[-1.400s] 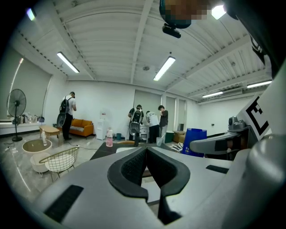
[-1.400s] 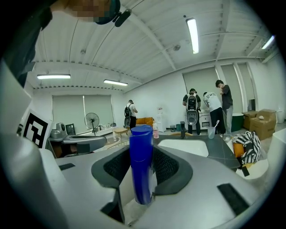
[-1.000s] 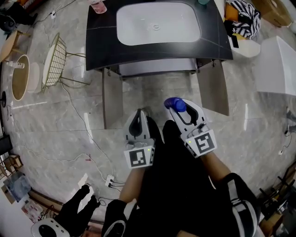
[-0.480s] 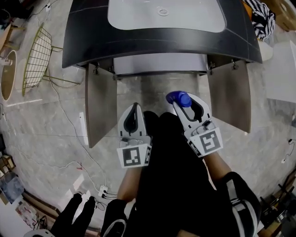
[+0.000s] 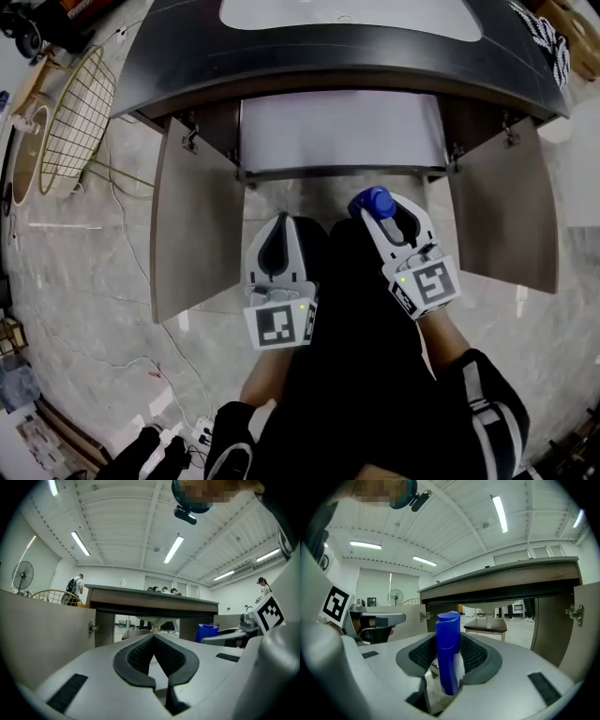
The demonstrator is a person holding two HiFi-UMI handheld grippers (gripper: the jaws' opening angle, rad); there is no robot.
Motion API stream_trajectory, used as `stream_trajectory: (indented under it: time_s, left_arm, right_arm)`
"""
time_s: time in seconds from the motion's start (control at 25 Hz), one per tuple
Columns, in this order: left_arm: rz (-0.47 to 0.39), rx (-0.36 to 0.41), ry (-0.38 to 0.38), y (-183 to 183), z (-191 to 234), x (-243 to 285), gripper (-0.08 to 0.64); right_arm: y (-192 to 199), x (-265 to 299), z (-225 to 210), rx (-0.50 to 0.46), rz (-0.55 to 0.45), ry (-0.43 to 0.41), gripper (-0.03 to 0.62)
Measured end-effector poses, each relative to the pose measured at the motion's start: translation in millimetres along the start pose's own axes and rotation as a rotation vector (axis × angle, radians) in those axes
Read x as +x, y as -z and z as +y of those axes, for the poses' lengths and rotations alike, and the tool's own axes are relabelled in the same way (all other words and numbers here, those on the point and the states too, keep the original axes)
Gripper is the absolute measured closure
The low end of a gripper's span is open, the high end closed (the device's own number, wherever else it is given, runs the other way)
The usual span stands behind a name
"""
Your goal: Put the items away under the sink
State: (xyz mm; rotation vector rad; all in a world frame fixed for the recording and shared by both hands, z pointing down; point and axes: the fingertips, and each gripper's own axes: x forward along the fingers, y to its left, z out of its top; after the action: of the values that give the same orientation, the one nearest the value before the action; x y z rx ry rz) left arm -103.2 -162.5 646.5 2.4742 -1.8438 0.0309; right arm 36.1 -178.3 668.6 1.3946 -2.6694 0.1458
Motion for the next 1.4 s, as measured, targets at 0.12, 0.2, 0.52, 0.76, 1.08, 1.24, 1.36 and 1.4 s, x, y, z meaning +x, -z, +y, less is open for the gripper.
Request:
stream_trajectory:
  time_s: [0.12, 0.2, 0.52, 0.76, 1.08, 1.24, 1.36, 1.4]
  left_arm:
    - [0.006, -0.015, 0.006, 9, -1, -1, 0.546]
    - [0.014, -0.012, 0.025, 11, -2, -2, 0.546]
    - [-0.052, -0.074, 0.025, 1, 11, 3, 0.546]
    - [-0.049, -0.095, 0.027, 1, 22, 4, 0.546]
    - [-0.066, -0.106, 0.026, -2, 29, 11, 0.546]
    - [-0.066, -0.108, 0.015, -2, 34, 12, 0.546]
    - [-0.066, -0.106, 0.005, -4, 36, 12, 0.546]
    - [-0.065, -0.108, 0.003, -5, 37, 13, 0.546]
  right_arm:
    - [11, 1, 1, 0.003, 0.015, 0.015, 0.443]
    - [14, 2, 4, 0.007, 0.023, 0.019, 0.443]
    - [23, 33, 8, -0.017, 0.006, 0.031, 0.443]
    - [32, 60, 6, -0.041, 0.016, 0.033, 0.443]
    - [48, 99, -10, -0.049, 0.003, 0.052, 0.443]
    - [57, 121, -19, -0.06, 0.007, 0.057, 0.444]
    - [66, 136, -26, -0.059, 0.012, 0.06, 0.443]
    - [69, 141, -30, -0.058, 0.013, 0.064, 0.445]
